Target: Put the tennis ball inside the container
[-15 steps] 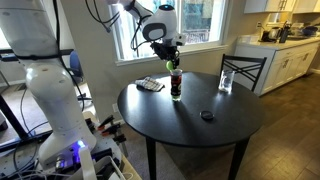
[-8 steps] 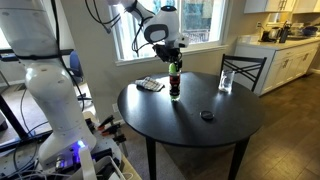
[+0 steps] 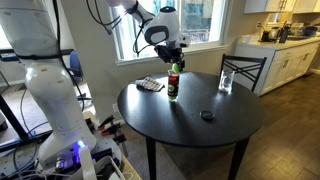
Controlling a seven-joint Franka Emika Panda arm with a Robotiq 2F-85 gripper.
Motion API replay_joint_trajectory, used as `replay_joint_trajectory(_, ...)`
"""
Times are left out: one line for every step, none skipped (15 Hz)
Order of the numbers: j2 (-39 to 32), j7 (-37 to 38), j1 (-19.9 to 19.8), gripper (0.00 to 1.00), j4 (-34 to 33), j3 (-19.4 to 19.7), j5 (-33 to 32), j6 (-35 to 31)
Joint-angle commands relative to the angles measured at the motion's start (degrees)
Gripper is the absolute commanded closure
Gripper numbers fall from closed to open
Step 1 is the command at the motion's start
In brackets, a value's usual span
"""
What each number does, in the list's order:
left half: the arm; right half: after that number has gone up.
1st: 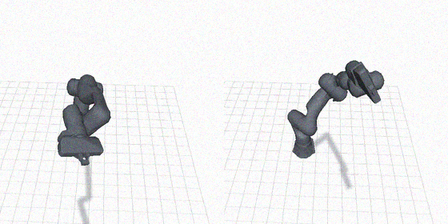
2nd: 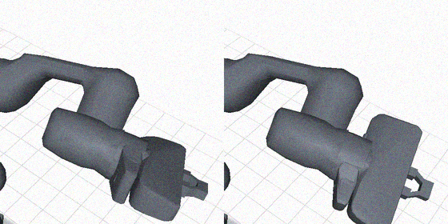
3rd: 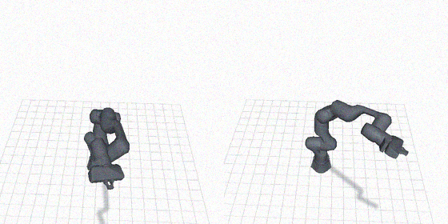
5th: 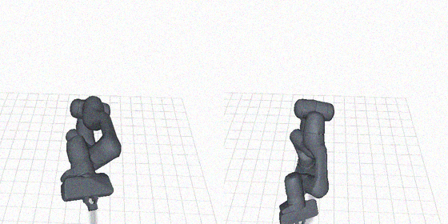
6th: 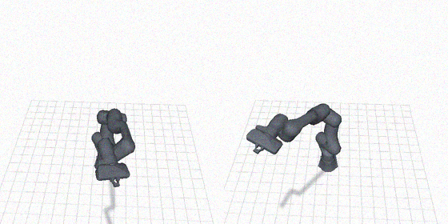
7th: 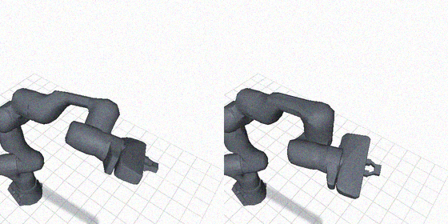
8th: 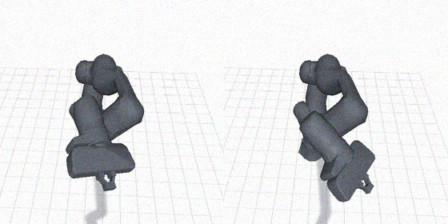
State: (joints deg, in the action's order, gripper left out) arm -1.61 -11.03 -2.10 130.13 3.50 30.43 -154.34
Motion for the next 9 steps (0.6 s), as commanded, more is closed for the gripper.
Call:
replay_joint_trajectory(-1.2, 1.5, -0.1, 0.58, 0.1, -0.9, -2.2, -2.5)
replay_joint_trajectory(-1.3, 1.6, 0.0, 0.58, 0.0, -1.0, -2.6, -2.7)
replay_joint_trajectory(-1.4, 1.7, 0.0, 0.58, 0.0, -1.2, -2.9, -3.0)
replay_joint_trajectory(-1.4, 1.8, 0.1, 0.58, -0.1, -1.4, -3.2, -3.0)
replay_joint_trajectory(-1.3, 1.7, 0.1, 0.58, -0.2, -1.6, -3.2, -2.8)
replay_joint_trajectory(-1.3, 1.7, 0.2, 0.58, -0.3, -1.9, -3.1, -2.6)
replay_joint_trajectory(-1.2, 1.6, 0.3, 0.58, -0.4, -2.2, -2.8, -2.4)
replay_joint_trajectory(-1.2, 1.6, 0.4, 0.58, -0.5, -2.4, -2.6, -2.3)
replay_joint_trajectory(-1.1, 1.6, 0.5, 0.58, -0.5, -2.7, -2.4, -2.0)
